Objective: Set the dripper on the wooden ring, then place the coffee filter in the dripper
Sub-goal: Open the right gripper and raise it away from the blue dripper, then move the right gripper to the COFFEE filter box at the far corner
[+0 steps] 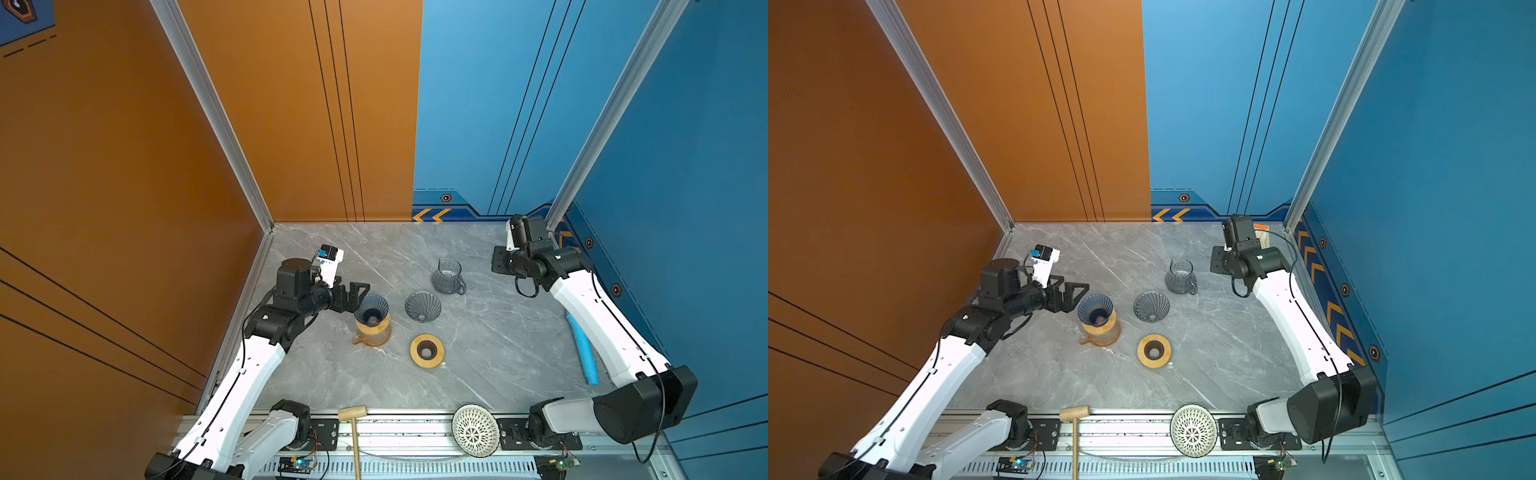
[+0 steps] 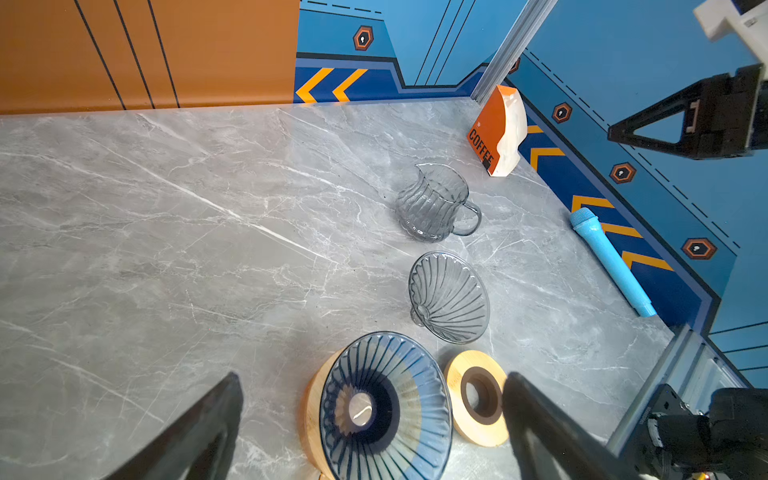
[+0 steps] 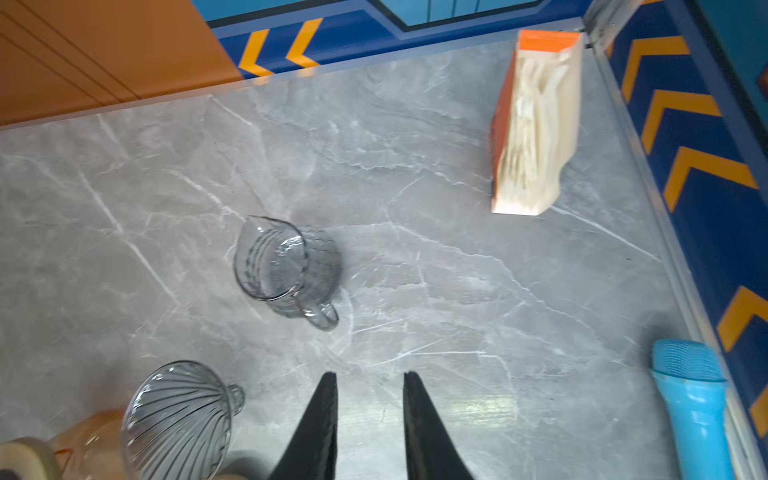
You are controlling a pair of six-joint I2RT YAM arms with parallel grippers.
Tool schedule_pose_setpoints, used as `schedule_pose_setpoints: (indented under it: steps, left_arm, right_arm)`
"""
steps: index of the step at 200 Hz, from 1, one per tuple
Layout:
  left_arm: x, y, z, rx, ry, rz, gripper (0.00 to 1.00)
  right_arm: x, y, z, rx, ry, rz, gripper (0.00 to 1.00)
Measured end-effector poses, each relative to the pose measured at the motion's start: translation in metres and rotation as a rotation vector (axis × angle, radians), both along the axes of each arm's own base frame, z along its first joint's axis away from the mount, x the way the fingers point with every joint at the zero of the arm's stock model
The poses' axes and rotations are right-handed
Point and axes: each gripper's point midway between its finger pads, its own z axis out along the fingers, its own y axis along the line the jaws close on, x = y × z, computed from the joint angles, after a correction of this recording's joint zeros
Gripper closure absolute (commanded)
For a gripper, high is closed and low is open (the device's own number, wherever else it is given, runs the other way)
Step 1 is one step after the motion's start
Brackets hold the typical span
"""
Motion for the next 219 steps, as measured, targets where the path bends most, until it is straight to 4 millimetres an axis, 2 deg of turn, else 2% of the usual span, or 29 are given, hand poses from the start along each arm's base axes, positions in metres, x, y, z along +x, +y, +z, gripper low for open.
schedule_pose_setpoints:
  steps: [39,71,111,156,192,219]
  left_arm:
    - [0.005,0.000,-0.006,0.003,-0.004,0.007,0.02]
    - [0.009,0.000,-0.010,0.008,0.002,0.013,0.02]
    - [0.015,0.002,-0.015,0.016,0.009,0.026,0.02]
    - [0.025,0.003,-0.020,0.021,0.005,0.040,0.02]
    - [0.028,0.008,-0.032,0.034,0.017,0.063,0.02]
    - [0.030,0.012,-0.036,0.039,0.023,0.081,0.02]
  right_arm:
    - [0.004,-0.045,-0.012,-0.020,0.016,-0.098,0.79]
    - [0.018,-0.081,-0.020,-0.002,-0.004,-0.186,0.82]
    - [0.044,-0.111,-0.054,0.029,0.031,-0.246,0.83]
    - [0.070,-0.129,-0.104,0.074,0.124,-0.268,0.86]
    - [0.096,-0.138,-0.122,0.080,0.138,-0.277,0.90]
    - [0.112,-0.147,-0.128,0.080,0.134,-0.288,0.89]
